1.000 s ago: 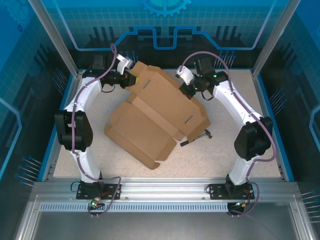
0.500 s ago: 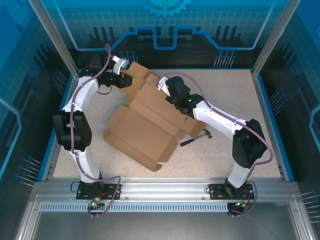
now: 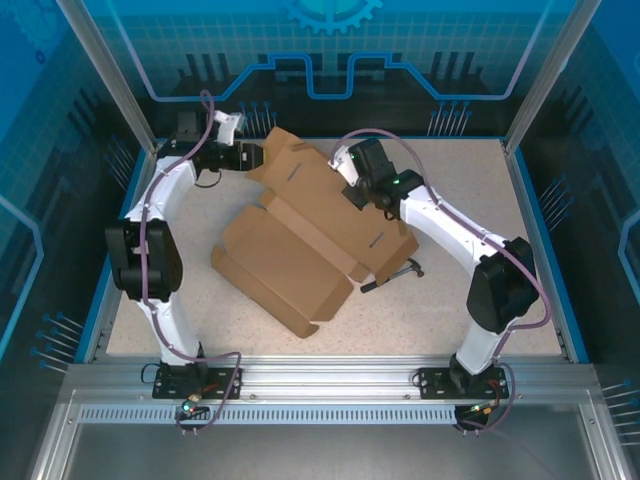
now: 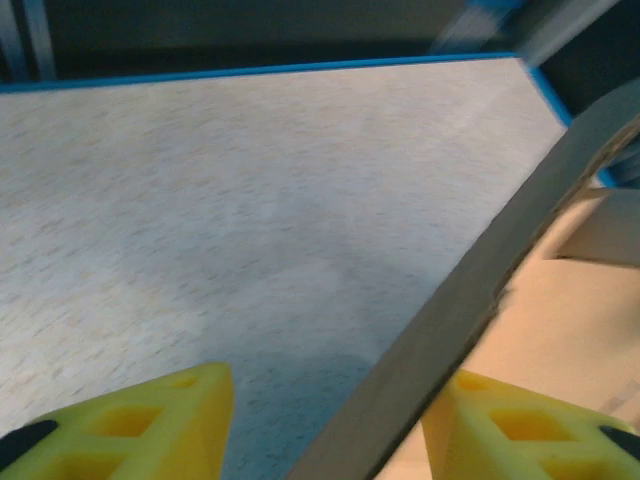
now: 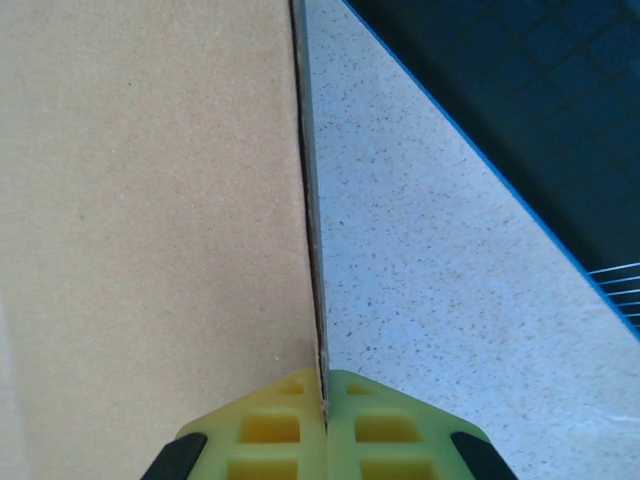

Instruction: Fold the paper box

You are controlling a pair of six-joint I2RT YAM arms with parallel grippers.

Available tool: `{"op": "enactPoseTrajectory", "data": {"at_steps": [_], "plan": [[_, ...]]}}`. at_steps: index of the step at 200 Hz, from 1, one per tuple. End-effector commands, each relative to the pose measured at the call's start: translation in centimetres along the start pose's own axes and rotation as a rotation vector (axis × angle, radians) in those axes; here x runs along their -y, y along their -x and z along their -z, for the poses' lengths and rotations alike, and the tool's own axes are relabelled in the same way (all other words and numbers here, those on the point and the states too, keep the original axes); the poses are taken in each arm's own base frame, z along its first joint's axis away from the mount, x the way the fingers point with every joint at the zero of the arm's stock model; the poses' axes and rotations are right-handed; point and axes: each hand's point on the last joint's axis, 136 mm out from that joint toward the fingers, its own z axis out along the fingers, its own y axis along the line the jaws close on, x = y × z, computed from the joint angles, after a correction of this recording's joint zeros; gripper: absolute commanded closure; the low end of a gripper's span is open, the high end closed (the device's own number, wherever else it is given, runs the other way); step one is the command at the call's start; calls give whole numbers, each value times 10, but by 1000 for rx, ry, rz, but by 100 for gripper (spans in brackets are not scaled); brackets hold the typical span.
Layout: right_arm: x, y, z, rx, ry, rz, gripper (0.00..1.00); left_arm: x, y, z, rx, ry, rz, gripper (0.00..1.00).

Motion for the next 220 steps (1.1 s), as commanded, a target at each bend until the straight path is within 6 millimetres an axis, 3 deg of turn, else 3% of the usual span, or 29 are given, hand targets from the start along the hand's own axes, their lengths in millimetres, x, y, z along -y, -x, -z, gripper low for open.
{"op": "enactPoseTrajectory", "data": {"at_steps": [1, 26, 42, 66, 95, 131, 147, 181, 220], "plan": [[-8, -9, 1, -59, 140, -94, 100, -24, 17, 37, 151, 211, 125, 45], [1, -16, -5, -110, 151, -143, 100, 0, -2, 62, 262, 148, 259, 44], [6, -18, -8, -133, 151, -162, 100, 17, -29, 64, 296, 97, 308, 44], [10, -23, -15, -185, 145, -165, 100, 57, -73, 43, 232, 25, 272, 43], [14, -27, -22, -235, 134, -179, 100, 101, -119, 0, 140, -64, 213, 43], [15, -29, -28, -288, 121, -193, 100, 108, -157, -54, 9, -79, 209, 48], [17, -29, -29, -300, 102, -194, 100, 101, -171, -72, -32, -44, 201, 54], [17, -22, -28, -289, 84, -192, 100, 89, -194, -100, -76, -37, 236, 65], [13, -19, -29, -293, 76, -186, 100, 89, -200, -120, -74, -58, 261, 71]]}}
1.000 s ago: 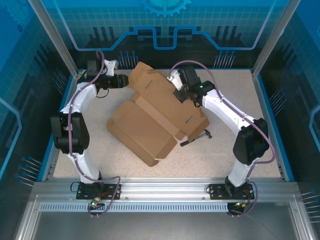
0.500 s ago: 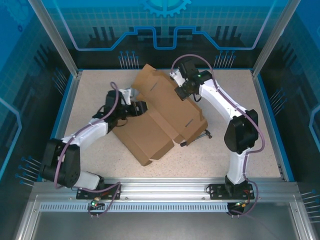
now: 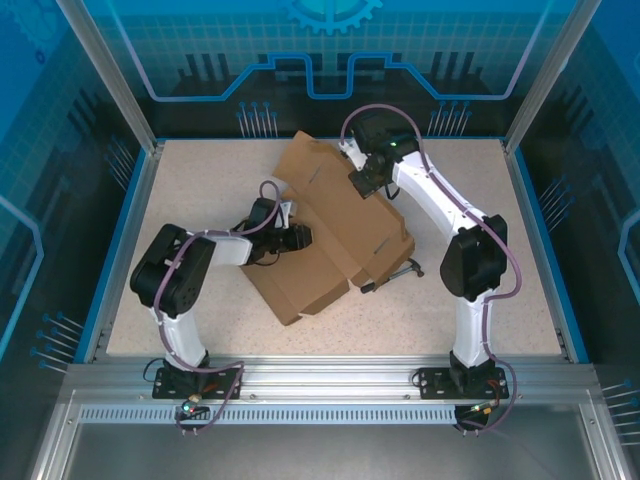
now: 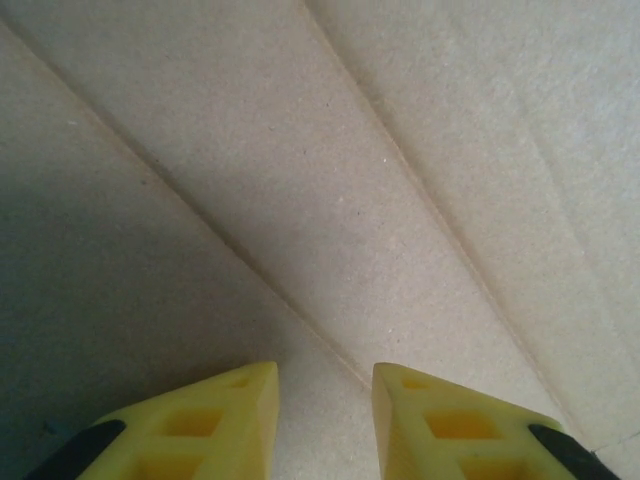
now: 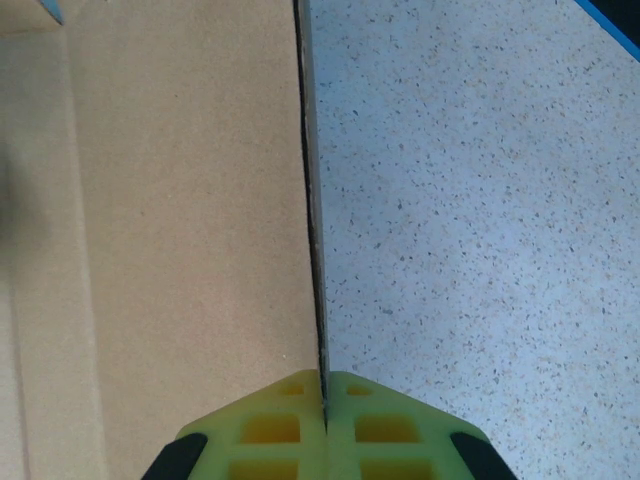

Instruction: Fold the paper box

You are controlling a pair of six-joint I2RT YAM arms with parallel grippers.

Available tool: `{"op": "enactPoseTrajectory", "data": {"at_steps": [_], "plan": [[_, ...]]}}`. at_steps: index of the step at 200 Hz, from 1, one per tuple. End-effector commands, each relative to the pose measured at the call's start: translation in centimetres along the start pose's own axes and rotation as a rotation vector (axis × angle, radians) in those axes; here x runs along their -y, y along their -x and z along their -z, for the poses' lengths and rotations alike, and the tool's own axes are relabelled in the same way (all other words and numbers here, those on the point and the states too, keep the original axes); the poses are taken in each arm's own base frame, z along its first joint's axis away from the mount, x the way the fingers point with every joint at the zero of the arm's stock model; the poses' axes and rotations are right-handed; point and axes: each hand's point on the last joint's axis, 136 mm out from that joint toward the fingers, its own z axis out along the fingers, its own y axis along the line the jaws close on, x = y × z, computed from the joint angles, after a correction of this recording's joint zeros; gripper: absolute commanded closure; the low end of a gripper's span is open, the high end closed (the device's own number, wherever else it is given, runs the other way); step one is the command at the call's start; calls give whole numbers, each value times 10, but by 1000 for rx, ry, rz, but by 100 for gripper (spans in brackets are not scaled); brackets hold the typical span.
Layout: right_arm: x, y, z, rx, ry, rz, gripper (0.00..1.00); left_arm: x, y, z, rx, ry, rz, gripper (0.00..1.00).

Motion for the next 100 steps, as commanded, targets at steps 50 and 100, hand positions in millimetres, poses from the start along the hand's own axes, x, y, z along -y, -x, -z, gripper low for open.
{"op": "enactPoseTrajectory", "data": {"at_steps": [50, 100], "plan": [[-15, 11, 0, 8, -12, 7, 100, 9, 6, -33, 28, -63, 31, 76], [-43, 18, 10, 23, -57, 44, 100, 6, -1, -38, 19, -59, 38, 77]]}}
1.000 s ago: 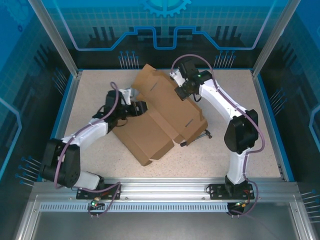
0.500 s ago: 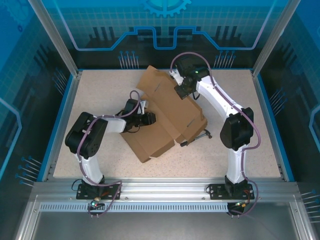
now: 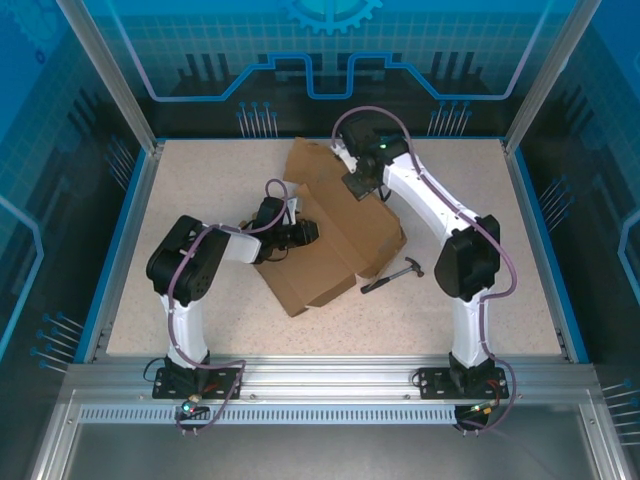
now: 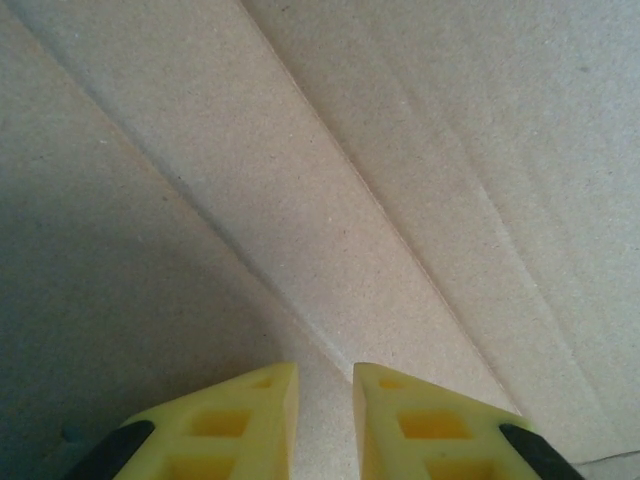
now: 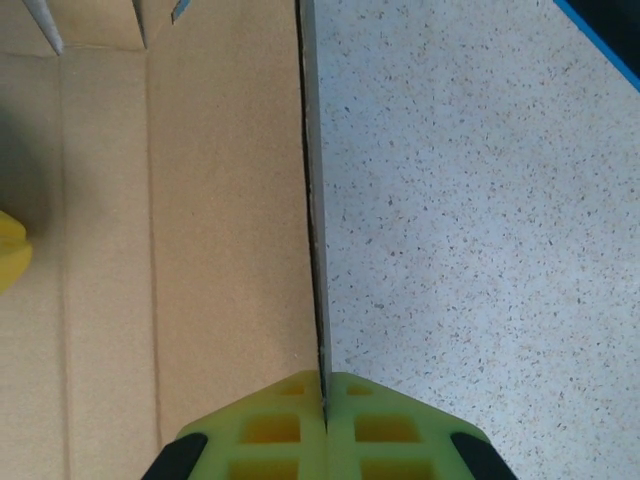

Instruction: Fold the paper box

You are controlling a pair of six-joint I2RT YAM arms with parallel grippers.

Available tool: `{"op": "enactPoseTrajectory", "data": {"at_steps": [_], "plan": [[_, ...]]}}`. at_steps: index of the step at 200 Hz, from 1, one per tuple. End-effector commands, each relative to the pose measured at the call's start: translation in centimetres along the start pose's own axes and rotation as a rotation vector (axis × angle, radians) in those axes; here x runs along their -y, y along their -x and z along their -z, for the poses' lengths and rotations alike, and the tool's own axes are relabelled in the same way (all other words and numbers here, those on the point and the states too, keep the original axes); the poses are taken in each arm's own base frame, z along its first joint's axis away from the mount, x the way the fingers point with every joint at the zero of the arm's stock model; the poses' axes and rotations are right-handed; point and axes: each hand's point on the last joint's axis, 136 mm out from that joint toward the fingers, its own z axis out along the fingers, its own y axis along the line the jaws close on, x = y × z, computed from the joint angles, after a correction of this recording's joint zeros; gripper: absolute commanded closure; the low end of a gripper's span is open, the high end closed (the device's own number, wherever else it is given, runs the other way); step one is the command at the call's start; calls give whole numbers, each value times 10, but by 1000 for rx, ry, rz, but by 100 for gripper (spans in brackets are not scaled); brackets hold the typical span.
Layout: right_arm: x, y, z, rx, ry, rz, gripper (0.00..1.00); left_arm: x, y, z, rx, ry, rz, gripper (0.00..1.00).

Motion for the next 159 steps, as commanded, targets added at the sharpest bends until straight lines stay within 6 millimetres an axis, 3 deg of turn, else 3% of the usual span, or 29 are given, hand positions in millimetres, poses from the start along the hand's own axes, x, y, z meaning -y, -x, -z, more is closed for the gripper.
{"op": "enactPoseTrajectory", "data": {"at_steps": [1, 71, 128, 159], "plan": [[-29, 14, 9, 37, 9, 14, 100, -2, -14, -10, -35, -1, 15, 77], [-80, 18, 12, 59, -73, 55, 100, -2, -15, -10, -27, -11, 18, 77], [-68, 24, 11, 83, -132, 110, 100, 0, -12, -5, -15, -8, 3, 76], [-59, 35, 9, 119, -74, 142, 100, -2, -5, 3, 15, 8, -4, 74]]}}
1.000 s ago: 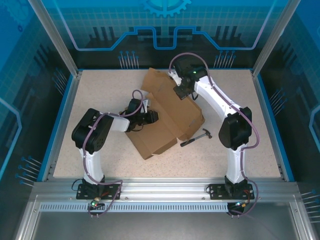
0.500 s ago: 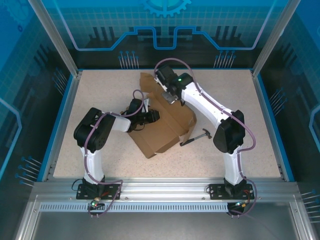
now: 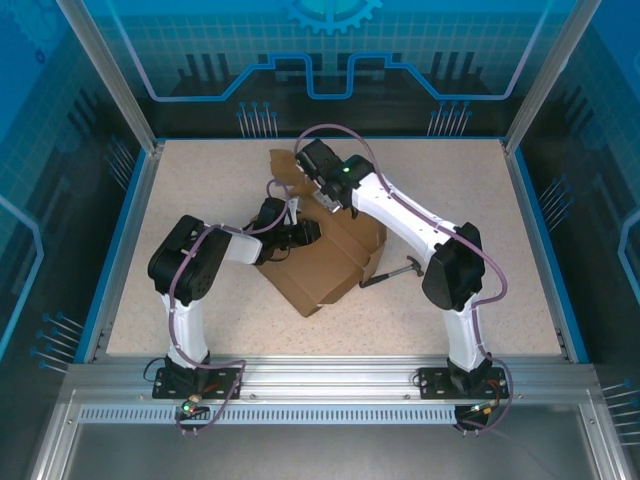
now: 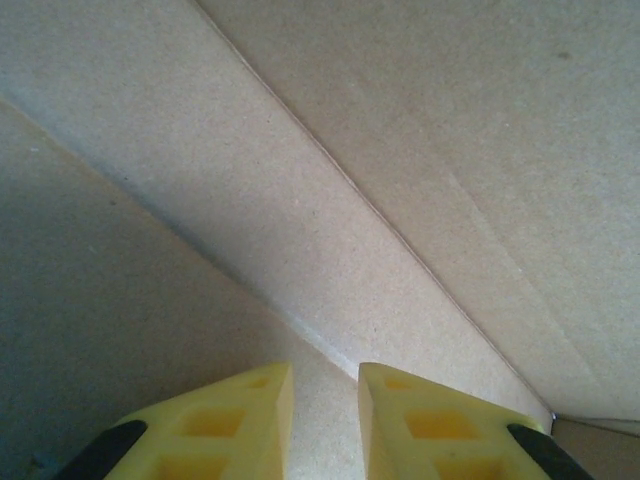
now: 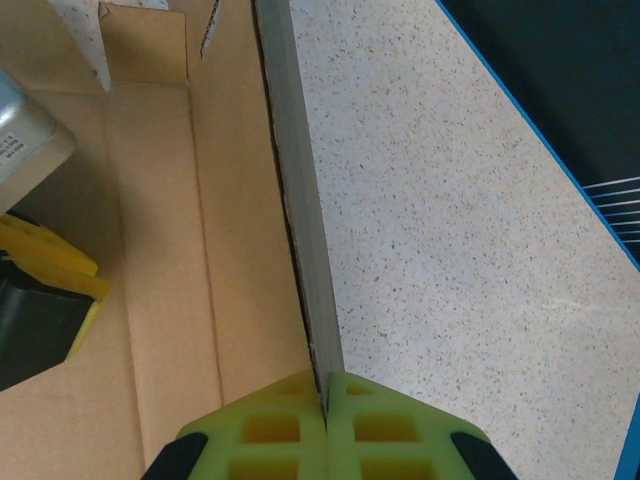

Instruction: Fold the paper box

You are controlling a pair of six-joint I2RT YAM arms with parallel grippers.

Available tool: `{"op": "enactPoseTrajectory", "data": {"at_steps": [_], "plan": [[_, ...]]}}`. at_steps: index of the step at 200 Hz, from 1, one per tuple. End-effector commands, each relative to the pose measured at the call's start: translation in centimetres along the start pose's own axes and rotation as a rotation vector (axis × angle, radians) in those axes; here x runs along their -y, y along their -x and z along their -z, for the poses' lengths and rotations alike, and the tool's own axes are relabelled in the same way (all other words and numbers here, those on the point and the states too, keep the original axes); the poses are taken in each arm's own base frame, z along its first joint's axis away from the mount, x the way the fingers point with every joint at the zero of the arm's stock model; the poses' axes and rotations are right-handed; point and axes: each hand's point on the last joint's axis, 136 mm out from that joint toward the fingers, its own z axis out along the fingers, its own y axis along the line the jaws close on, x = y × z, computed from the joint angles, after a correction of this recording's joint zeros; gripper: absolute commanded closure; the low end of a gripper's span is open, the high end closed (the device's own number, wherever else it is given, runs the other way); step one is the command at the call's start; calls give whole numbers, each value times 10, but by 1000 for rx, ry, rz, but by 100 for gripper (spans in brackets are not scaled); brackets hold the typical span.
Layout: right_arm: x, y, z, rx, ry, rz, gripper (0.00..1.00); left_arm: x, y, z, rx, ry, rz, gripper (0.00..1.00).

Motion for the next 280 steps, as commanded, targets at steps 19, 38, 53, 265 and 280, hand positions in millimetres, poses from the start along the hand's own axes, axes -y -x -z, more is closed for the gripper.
{"op": "enactPoseTrajectory", "data": {"at_steps": [19, 38, 53, 265, 280], "plan": [[-6, 23, -15, 93, 133, 54, 100, -12, 1, 10, 22, 40, 2, 73], [-8, 34, -19, 116, 173, 73, 100, -23, 6, 14, 32, 77, 6, 73], [-11, 40, -22, 122, 188, 98, 100, -29, 8, 18, 39, 93, 12, 73], [12, 42, -5, 225, 287, 230, 100, -15, 82, 123, 315, 122, -116, 47], [17, 41, -4, 228, 306, 226, 100, -25, 93, 144, 344, 151, -119, 45]]}}
